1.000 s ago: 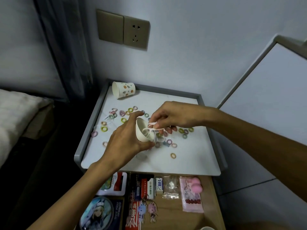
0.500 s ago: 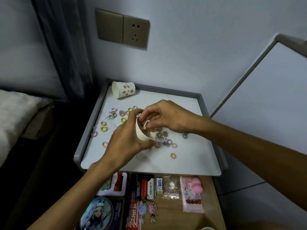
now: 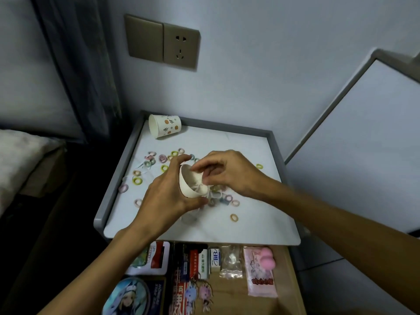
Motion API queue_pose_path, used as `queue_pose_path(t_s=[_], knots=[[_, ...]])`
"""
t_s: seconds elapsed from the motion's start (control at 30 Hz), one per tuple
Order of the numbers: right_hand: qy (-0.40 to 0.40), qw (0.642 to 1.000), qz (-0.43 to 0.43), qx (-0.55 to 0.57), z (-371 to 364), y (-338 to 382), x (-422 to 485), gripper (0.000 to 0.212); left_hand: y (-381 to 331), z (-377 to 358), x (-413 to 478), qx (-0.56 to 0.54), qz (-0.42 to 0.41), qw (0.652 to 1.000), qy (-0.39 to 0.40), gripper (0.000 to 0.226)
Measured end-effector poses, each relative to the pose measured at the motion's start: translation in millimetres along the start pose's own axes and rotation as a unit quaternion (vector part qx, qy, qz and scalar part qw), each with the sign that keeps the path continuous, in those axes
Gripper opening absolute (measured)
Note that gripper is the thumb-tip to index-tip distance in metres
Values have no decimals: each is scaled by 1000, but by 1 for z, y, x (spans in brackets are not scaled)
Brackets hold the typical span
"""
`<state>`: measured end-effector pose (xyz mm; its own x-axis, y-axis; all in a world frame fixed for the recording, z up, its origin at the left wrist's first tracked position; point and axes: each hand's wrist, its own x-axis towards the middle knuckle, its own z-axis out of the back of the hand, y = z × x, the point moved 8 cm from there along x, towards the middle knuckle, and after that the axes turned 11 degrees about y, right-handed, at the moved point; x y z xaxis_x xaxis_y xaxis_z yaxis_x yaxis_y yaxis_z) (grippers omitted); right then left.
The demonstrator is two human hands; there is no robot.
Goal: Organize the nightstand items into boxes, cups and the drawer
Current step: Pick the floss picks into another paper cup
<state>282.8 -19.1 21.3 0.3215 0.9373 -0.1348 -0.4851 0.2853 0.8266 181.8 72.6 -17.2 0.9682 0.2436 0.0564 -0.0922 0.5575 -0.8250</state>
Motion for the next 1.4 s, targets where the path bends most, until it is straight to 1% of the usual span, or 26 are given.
queue_pose_path(t_s=[0.03, 0.07, 0.13, 0.17, 0.2, 0.23, 0.3, 0.33, 0.4, 0.5, 0.57, 0.73, 0.9, 0.97, 1.07, 1.13, 1.2, 1.27, 1.33, 1.4], knots=[[-28, 999, -10, 20, 12, -10, 1, 33, 2, 2, 0, 7, 8, 1000, -5, 92], [-67, 997, -28, 14, 27, -24, 2, 28, 3, 4, -1, 15, 15, 1000, -11, 92], [-136, 984, -97, -62, 62, -62, 5, 19, 5, 8, -1, 26, 24, 999, -19, 92], [-143, 974, -140, -109, 77, -85, 7, 15, 5, 9, 0, 26, 26, 999, -22, 91], [-129, 963, -181, -150, 87, -106, 9, 19, 6, 10, 0, 26, 27, 999, -23, 91], [-102, 955, -214, -177, 93, -125, 13, 31, 6, 10, 0, 26, 28, 999, -22, 90], [-53, 950, -235, -199, 97, -149, 23, 52, 7, 11, 2, 29, 31, 999, -18, 91], [-37, 950, -232, -204, 94, -153, 28, 55, 8, 12, 3, 30, 33, 999, -17, 91], [-20, 951, -217, -219, 87, -160, 37, 46, 9, 13, 6, 31, 35, 999, -17, 93], [-59, 954, -197, -220, 84, -166, 41, 25, 9, 12, 8, 27, 37, 999, -14, 93], [-81, 956, -199, -201, 86, -166, 39, 17, 9, 11, 9, 23, 34, 999, -12, 93], [-110, 960, -221, -129, 96, -168, 34, 9, 10, 11, 7, 24, 38, 999, -12, 92], [-155, 961, -225, -45, 112, -166, 29, 9, 9, 11, 7, 23, 40, 999, -12, 92], [-161, 958, -234, -31, 117, -170, 28, 8, 8, 10, 7, 24, 42, 999, -11, 92], [-171, 951, -255, -22, 122, -180, 25, 15, 7, 9, 7, 25, 40, 999, -8, 92], [-191, 940, -275, -63, 127, -181, 20, 29, 7, 10, 7, 21, 40, 999, -7, 92], [-202, 929, -262, -165, 130, -170, 19, 35, 7, 11, 7, 20, 40, 999, -8, 92], [-186, 924, -215, -255, 124, -154, 25, 33, 8, 11, 7, 20, 40, 999, -7, 92], [-144, 929, -173, -294, 109, -141, 34, 23, 8, 11, 7, 18, 41, 999, -8, 92], [-106, 926, -158, -327, 91, -132, 43, 17, 7, 11, 7, 19, 41, 999, -9, 92]])
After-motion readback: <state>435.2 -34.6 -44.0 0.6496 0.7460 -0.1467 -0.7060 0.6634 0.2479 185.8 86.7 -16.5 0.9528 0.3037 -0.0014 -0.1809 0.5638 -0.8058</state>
